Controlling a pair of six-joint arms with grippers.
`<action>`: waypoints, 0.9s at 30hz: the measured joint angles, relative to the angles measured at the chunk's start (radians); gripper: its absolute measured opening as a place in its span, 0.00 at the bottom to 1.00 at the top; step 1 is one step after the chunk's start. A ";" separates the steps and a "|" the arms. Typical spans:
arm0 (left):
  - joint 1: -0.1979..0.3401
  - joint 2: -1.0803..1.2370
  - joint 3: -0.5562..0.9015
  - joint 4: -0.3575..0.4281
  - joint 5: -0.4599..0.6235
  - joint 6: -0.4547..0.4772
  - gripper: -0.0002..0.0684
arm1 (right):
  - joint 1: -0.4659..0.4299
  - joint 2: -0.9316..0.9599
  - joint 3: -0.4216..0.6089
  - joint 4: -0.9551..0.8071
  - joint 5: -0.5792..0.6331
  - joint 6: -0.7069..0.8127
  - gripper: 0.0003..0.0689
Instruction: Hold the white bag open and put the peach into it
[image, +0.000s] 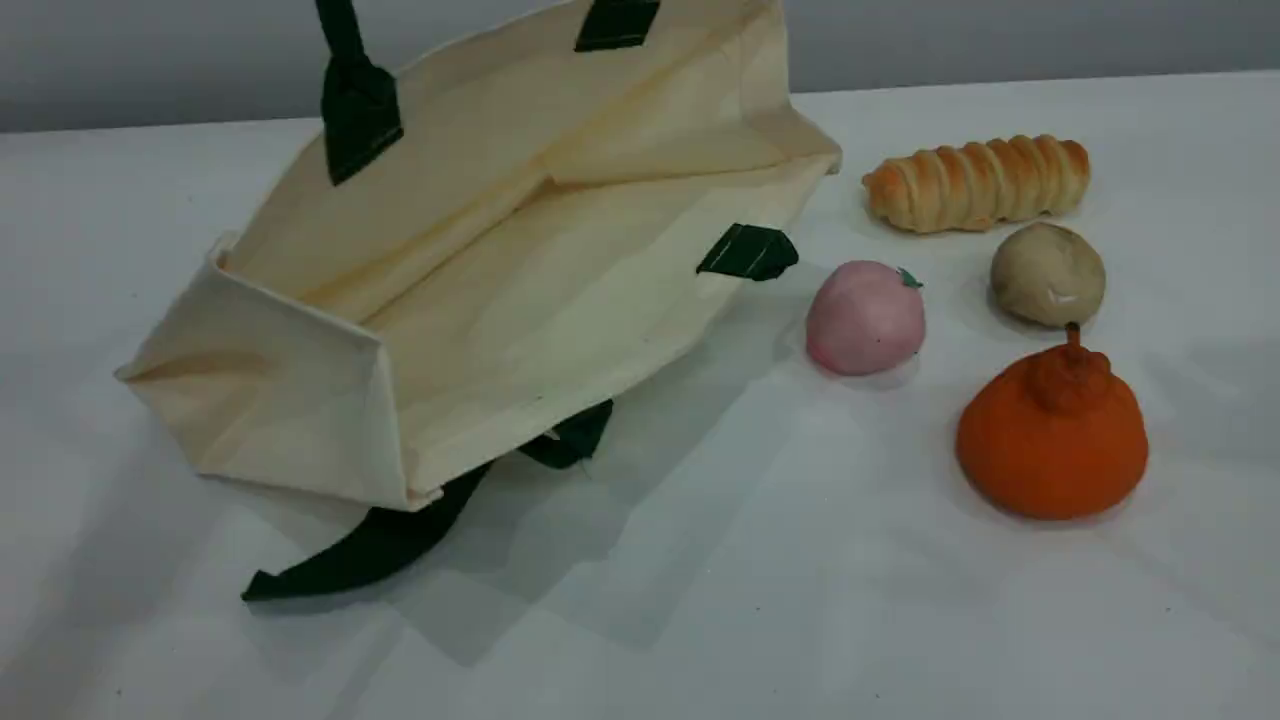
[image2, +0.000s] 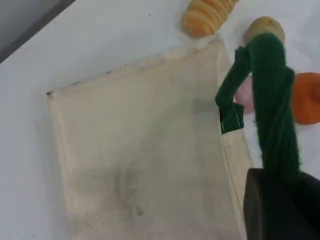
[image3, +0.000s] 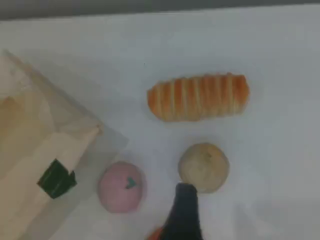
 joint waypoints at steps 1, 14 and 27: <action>0.000 0.000 0.000 0.000 0.000 0.000 0.15 | 0.000 0.030 -0.019 0.000 0.005 -0.001 0.86; 0.000 0.000 0.000 0.000 0.000 0.001 0.15 | 0.000 0.385 -0.069 0.197 0.058 -0.167 0.86; 0.000 0.000 0.000 -0.003 0.000 -0.020 0.15 | 0.000 0.651 -0.224 0.313 0.071 -0.221 0.86</action>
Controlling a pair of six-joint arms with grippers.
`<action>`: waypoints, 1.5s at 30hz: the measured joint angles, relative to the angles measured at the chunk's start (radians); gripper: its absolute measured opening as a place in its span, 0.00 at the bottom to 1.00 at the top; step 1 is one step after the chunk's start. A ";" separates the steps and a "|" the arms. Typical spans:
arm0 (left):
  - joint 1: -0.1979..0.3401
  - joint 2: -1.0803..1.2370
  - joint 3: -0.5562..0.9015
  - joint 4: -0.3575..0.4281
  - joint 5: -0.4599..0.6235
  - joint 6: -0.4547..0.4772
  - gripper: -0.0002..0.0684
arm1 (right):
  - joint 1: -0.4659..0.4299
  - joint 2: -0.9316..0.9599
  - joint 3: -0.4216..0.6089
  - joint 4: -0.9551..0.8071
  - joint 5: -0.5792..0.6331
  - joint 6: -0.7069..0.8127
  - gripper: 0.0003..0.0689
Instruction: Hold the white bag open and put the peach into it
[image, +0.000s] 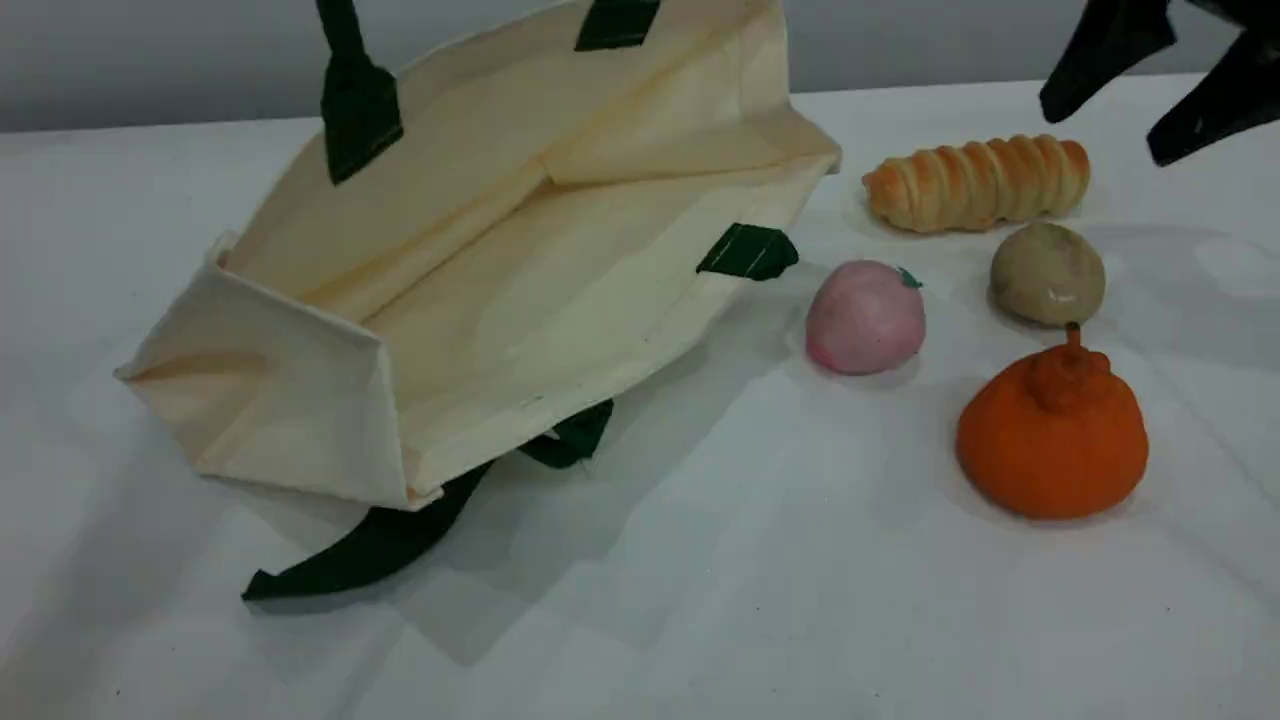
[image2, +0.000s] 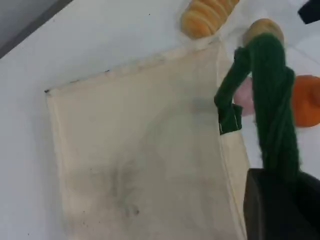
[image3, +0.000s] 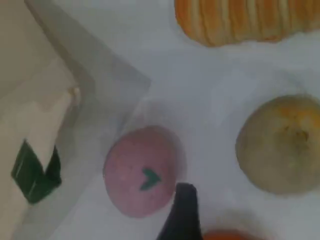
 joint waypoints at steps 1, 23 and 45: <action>0.000 0.000 0.000 -0.002 0.000 0.000 0.15 | 0.000 0.015 -0.011 0.005 0.000 0.000 0.86; 0.000 -0.002 0.000 -0.049 0.000 0.003 0.15 | 0.008 0.242 -0.111 0.121 -0.018 -0.052 0.86; 0.000 -0.009 -0.001 -0.044 0.000 0.004 0.15 | 0.120 0.246 -0.333 -0.059 0.312 0.102 0.86</action>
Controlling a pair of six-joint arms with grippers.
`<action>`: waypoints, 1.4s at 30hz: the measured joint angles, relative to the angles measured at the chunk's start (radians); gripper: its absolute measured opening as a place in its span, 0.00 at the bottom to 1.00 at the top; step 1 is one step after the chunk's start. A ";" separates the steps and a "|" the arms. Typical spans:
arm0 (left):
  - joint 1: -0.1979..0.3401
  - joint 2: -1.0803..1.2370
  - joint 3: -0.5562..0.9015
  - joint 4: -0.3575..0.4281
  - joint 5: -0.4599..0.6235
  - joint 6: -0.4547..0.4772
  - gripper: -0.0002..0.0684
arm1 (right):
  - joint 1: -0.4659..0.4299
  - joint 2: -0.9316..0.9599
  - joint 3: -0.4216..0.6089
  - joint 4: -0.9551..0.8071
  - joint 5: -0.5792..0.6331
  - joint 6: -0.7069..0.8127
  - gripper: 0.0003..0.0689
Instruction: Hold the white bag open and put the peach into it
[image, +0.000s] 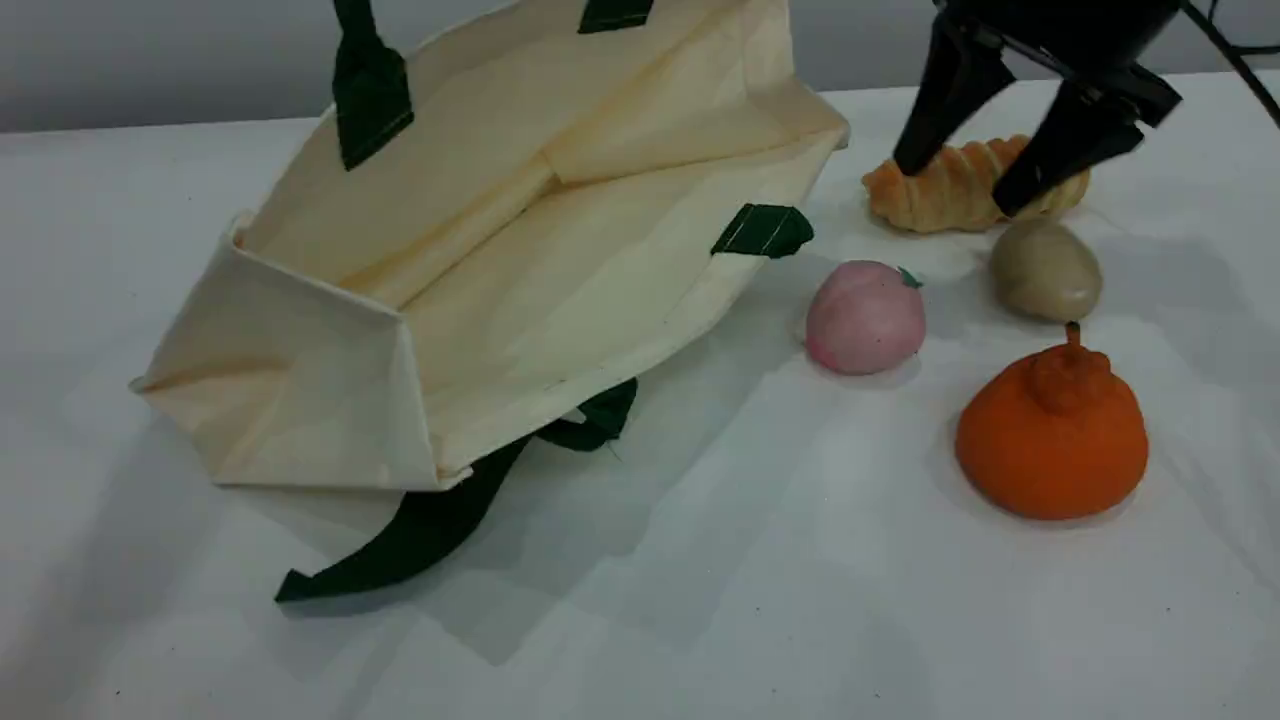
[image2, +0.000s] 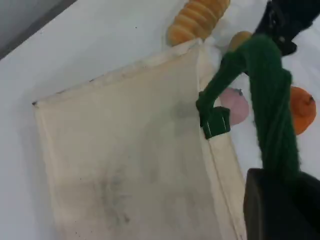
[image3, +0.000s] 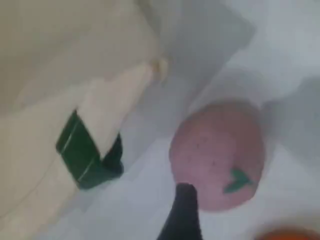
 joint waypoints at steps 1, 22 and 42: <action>0.000 0.000 0.000 0.000 0.000 0.000 0.15 | 0.000 0.000 0.000 0.003 0.015 0.008 0.86; 0.000 -0.001 0.000 -0.003 0.000 -0.001 0.15 | 0.112 -0.001 0.005 -0.001 0.142 0.023 0.86; 0.000 -0.003 0.000 -0.003 0.000 -0.002 0.15 | 0.110 0.071 0.004 0.013 -0.069 -0.046 0.86</action>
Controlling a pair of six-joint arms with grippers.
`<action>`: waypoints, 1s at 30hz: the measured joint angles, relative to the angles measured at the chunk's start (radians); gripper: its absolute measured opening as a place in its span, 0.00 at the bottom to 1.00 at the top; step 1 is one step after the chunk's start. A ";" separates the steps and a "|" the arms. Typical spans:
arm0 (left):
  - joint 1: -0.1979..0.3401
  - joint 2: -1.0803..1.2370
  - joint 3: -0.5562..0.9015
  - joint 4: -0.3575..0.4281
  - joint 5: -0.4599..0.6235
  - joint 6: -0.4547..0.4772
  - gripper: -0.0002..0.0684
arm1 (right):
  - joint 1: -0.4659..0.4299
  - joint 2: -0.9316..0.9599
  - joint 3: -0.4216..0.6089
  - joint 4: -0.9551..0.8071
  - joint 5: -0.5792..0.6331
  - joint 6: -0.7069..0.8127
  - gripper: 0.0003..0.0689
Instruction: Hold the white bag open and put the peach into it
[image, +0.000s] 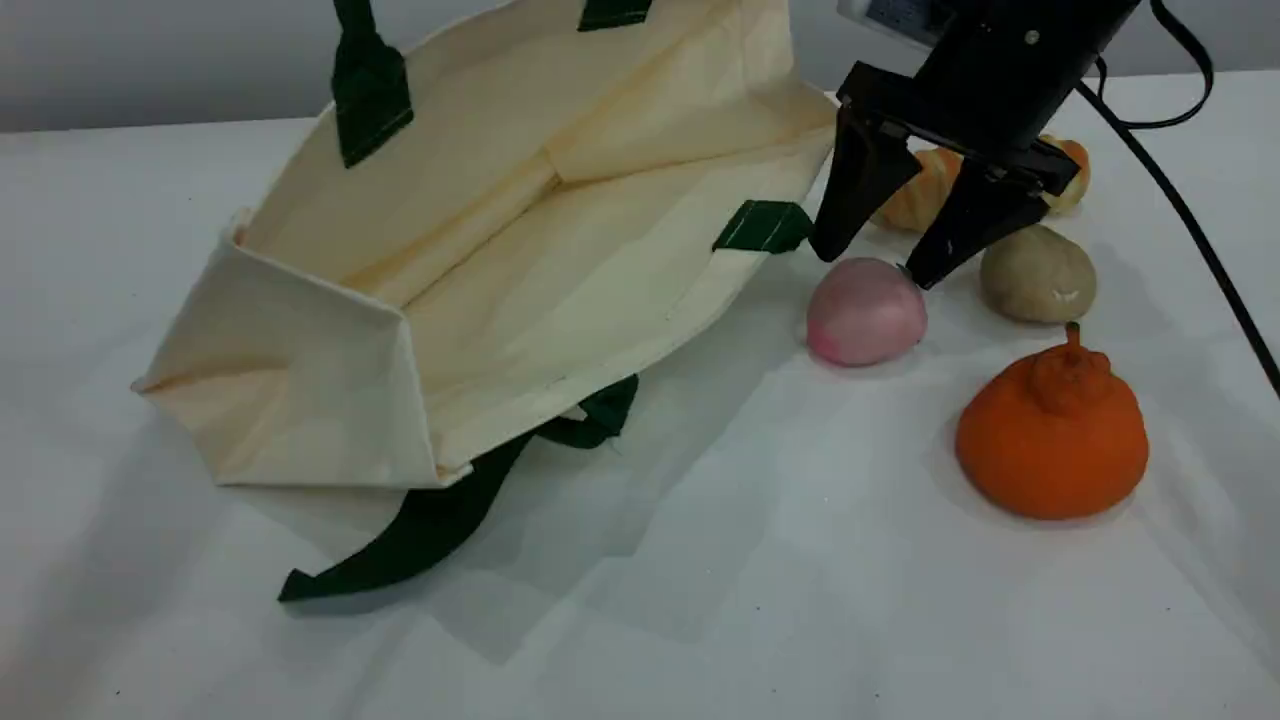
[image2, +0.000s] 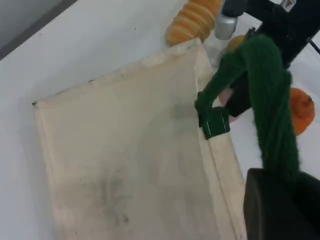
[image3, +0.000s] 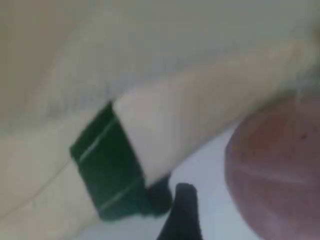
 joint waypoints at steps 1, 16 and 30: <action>0.000 0.000 0.000 0.000 0.000 0.000 0.15 | 0.000 0.000 0.000 0.000 -0.012 0.000 0.86; 0.000 0.000 0.000 0.000 0.000 0.000 0.15 | 0.000 0.000 0.000 -0.111 -0.040 0.027 0.74; 0.000 0.001 0.000 0.000 0.000 0.000 0.15 | 0.000 0.027 0.000 -0.082 -0.005 0.030 0.66</action>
